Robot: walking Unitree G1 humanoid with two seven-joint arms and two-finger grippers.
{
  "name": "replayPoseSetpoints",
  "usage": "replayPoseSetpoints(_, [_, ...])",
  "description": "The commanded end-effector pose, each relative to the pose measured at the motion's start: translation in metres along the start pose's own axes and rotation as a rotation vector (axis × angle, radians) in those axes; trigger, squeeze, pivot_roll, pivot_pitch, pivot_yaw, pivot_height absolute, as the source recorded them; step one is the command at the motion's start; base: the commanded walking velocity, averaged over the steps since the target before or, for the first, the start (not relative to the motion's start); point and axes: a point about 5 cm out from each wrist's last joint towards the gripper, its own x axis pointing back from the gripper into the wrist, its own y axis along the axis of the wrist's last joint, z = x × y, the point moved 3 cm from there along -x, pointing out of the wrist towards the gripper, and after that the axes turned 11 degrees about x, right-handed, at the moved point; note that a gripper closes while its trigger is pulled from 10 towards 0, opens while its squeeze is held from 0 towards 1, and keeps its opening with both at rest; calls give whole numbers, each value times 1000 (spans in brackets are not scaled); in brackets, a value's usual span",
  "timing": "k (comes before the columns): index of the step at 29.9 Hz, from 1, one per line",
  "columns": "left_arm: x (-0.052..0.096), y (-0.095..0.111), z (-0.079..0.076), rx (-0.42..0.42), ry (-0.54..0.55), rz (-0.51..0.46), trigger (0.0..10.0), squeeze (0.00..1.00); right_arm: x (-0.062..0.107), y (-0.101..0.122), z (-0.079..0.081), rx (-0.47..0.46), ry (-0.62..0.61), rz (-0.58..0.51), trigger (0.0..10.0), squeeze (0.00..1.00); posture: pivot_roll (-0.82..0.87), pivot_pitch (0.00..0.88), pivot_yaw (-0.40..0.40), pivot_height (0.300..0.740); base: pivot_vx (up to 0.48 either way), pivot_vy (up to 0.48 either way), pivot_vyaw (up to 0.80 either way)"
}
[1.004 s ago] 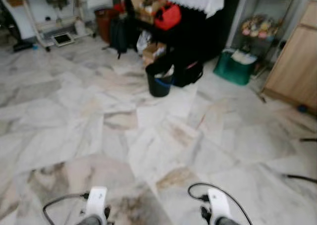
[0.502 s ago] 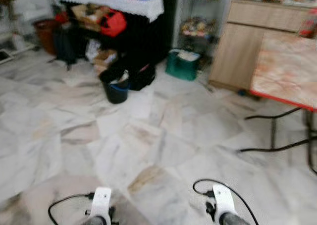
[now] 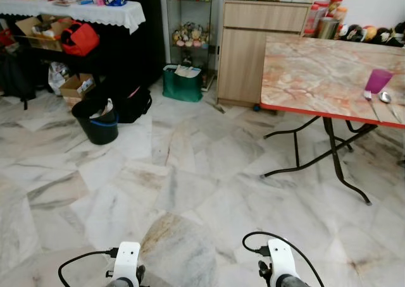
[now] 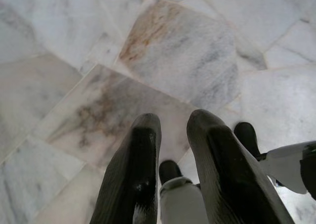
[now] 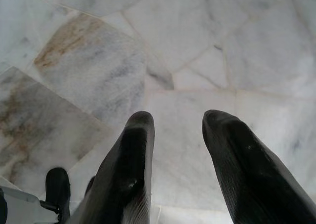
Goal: Setting the table
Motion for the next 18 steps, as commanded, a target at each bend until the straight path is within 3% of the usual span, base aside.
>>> replayPoseSetpoints(1, [0,0,2,-19,6,6,10000,0,-1,8,-2,-5,-7,-29,10000,0,14,0,-13,728,0,0,0])
replayPoseSetpoints(7, [0,0,1,-24,3,4,10000,0,-1,7,-1,-16,-6,-19,10000,0,14,0,-12,728,0,0,0])
replayPoseSetpoints(12, [0,1,1,-22,3,3,10000,0,-1,6,-1,-14,-6,-14,10000,0,14,0,-14,728,0,0,-711])
replayPoseSetpoints(18, [0,0,1,-21,2,3,10000,0,-1,9,-2,-1,-12,-31,10000,0,15,0,-15,728,0,0,0])
